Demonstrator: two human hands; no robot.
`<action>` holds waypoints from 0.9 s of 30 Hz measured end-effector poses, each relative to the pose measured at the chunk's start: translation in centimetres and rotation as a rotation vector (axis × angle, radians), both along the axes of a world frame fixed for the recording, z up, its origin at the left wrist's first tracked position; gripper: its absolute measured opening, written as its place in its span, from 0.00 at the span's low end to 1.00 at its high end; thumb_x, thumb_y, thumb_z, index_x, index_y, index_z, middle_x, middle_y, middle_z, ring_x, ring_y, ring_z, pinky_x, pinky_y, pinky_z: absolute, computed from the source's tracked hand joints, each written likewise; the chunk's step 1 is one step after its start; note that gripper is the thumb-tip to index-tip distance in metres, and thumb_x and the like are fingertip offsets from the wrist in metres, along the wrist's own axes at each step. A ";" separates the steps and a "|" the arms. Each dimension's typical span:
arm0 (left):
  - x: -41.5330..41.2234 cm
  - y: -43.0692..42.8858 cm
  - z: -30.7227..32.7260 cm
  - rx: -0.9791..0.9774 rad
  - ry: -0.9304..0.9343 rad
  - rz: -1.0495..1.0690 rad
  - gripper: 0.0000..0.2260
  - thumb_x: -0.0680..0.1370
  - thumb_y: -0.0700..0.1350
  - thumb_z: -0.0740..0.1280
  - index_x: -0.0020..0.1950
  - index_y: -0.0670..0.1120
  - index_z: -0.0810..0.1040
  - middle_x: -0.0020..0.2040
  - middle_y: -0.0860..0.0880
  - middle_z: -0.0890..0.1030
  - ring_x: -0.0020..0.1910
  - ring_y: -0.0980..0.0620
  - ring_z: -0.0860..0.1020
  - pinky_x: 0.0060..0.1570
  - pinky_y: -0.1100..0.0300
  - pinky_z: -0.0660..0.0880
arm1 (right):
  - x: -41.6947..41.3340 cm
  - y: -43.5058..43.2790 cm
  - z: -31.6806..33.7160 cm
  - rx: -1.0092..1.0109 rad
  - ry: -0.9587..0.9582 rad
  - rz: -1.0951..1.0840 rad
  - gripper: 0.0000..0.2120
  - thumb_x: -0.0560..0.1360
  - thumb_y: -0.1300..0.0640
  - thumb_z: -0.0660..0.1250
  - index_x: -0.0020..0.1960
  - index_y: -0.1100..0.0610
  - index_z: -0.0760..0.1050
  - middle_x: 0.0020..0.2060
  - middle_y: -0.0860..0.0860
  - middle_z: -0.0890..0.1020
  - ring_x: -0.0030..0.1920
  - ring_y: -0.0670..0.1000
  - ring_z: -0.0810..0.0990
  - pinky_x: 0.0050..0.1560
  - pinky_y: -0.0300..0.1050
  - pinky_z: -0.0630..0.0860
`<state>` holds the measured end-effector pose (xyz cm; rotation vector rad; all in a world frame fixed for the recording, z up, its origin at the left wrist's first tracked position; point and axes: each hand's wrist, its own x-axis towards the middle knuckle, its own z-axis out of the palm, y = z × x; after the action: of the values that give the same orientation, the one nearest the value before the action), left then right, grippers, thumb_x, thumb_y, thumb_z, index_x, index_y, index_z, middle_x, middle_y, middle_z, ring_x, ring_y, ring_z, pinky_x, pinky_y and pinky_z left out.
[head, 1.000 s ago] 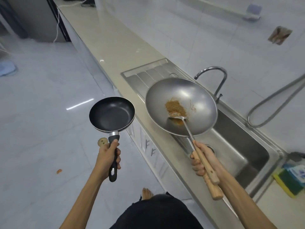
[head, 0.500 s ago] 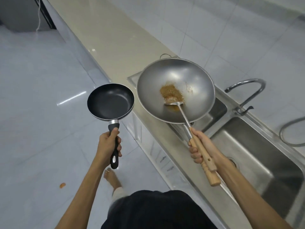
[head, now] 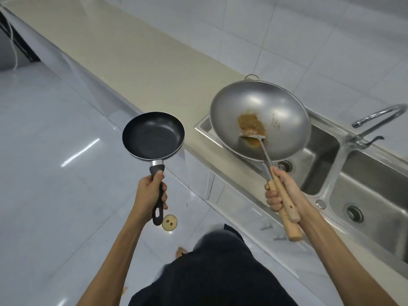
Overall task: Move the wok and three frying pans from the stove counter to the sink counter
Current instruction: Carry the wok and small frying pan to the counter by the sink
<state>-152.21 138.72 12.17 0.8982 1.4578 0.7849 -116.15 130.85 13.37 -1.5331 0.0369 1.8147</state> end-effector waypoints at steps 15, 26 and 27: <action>-4.7 19.0 -2.5 -0.022 0.046 -0.261 0.15 0.83 0.47 0.64 0.39 0.41 0.71 0.24 0.51 0.72 0.19 0.52 0.70 0.19 0.60 0.72 | -6.3 12.3 -4.5 -0.034 -0.033 -0.237 0.27 0.78 0.33 0.60 0.36 0.56 0.67 0.20 0.50 0.70 0.15 0.46 0.66 0.17 0.32 0.63; -1.9 31.3 -4.1 -0.073 0.094 -0.397 0.09 0.79 0.42 0.68 0.41 0.42 0.74 0.26 0.50 0.74 0.20 0.52 0.71 0.20 0.60 0.72 | -6.8 18.6 -6.5 -0.043 0.008 -0.391 0.27 0.77 0.32 0.60 0.35 0.55 0.66 0.20 0.49 0.71 0.16 0.46 0.67 0.16 0.34 0.65; -1.5 32.0 -4.3 -0.074 0.105 -0.403 0.08 0.79 0.42 0.68 0.41 0.42 0.74 0.26 0.49 0.74 0.20 0.52 0.71 0.20 0.60 0.72 | -7.1 19.0 -6.7 -0.041 0.011 -0.398 0.27 0.77 0.32 0.60 0.35 0.55 0.66 0.20 0.49 0.70 0.16 0.46 0.67 0.16 0.34 0.65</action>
<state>-153.73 170.75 7.86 1.1433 1.3262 0.3872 -123.21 149.85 6.71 -1.4241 0.3609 1.5120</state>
